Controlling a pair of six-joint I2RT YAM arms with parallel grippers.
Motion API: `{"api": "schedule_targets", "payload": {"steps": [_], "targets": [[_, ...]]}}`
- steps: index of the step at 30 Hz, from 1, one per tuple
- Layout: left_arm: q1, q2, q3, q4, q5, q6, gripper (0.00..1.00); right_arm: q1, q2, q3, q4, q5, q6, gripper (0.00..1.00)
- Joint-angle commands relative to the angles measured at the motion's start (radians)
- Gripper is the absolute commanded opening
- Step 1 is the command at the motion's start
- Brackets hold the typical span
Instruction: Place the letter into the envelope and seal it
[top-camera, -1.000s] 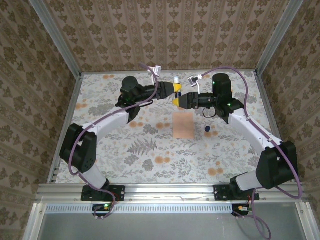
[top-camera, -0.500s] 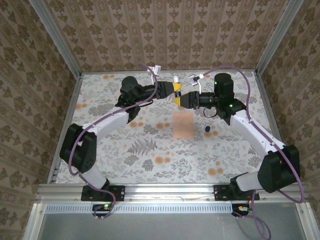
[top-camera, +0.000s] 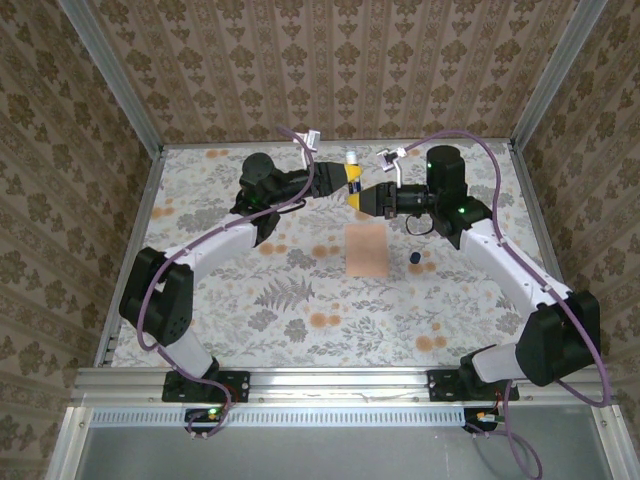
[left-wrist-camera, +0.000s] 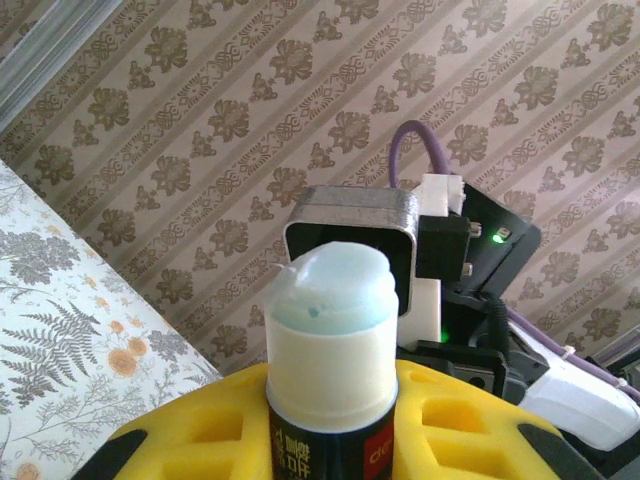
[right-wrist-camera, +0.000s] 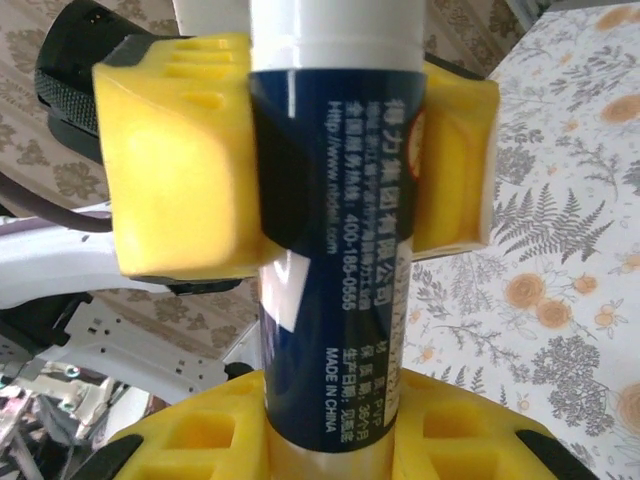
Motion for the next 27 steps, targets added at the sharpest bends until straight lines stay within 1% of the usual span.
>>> {"api": "schedule_targets", "payload": {"steps": [1, 2, 5, 7, 11, 12, 15, 18, 21, 24, 27], "targets": [[-0.007, -0.007, 0.005, -0.066, -0.034, 0.036, 0.00, 0.054, -0.047, 0.086, -0.157, 0.160, -0.130, 0.20], [-0.009, -0.010, 0.012, -0.099, -0.042, 0.049, 0.00, 0.065, -0.049, 0.096, -0.194, 0.223, -0.147, 0.18], [-0.023, -0.030, 0.040, -0.243, -0.089, 0.113, 0.00, 0.120, -0.058, 0.097, -0.207, 0.388, -0.152, 0.16], [-0.040, -0.044, 0.074, -0.376, -0.129, 0.165, 0.00, 0.165, -0.055, 0.103, -0.215, 0.479, -0.172, 0.16], [-0.086, -0.061, 0.159, -0.680, -0.261, 0.283, 0.00, 0.261, -0.025, 0.124, -0.241, 0.696, -0.199, 0.15], [-0.100, -0.063, 0.179, -0.740, -0.304, 0.304, 0.00, 0.287, -0.014, 0.130, -0.247, 0.758, -0.204, 0.15], [-0.142, -0.061, 0.225, -0.864, -0.399, 0.326, 0.00, 0.352, 0.036, 0.146, -0.249, 0.883, -0.220, 0.14], [-0.179, -0.056, 0.229, -0.899, -0.469, 0.297, 0.00, 0.414, 0.083, 0.152, -0.234, 0.982, -0.243, 0.14], [-0.203, -0.054, 0.229, -0.918, -0.513, 0.260, 0.00, 0.457, 0.115, 0.152, -0.213, 1.063, -0.258, 0.13], [-0.217, -0.058, 0.219, -0.914, -0.538, 0.231, 0.00, 0.482, 0.130, 0.148, -0.200, 1.105, -0.264, 0.13], [-0.215, -0.062, 0.213, -0.910, -0.540, 0.227, 0.00, 0.484, 0.126, 0.143, -0.193, 1.109, -0.261, 0.13]]}}
